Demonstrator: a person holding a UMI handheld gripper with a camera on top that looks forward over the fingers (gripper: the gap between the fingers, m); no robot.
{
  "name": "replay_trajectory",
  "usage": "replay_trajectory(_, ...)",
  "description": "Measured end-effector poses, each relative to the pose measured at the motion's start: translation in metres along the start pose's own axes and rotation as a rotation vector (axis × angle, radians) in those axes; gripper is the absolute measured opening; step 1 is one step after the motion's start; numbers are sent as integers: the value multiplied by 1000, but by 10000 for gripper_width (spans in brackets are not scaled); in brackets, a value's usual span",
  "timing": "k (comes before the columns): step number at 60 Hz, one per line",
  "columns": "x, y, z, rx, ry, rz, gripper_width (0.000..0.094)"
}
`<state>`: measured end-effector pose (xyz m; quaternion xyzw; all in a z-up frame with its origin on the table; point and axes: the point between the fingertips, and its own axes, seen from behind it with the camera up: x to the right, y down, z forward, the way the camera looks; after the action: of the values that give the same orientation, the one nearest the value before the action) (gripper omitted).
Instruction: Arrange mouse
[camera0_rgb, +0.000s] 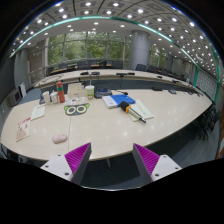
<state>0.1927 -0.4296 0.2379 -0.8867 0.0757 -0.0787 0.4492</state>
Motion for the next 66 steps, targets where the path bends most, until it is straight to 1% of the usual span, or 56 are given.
replay_trajectory(10, -63, 32, 22, -5, -89, -12, 847)
replay_trajectory(22, -183, 78, 77, 3, -219, -31, 845)
replay_trajectory(26, -221, 85, 98, 24, -249, -41, 846)
replay_trajectory(33, -277, 95, 141, 45, -264, -52, 842)
replay_trajectory(42, -326, 98, 188, 44, -281, -39, 841)
replay_trajectory(53, -358, 91, 227, 25, -292, -12, 837)
replay_trajectory(59, -363, 84, 243, 24, -262, -35, 833)
replay_trajectory(66, -372, 77, 261, 13, -251, -49, 833)
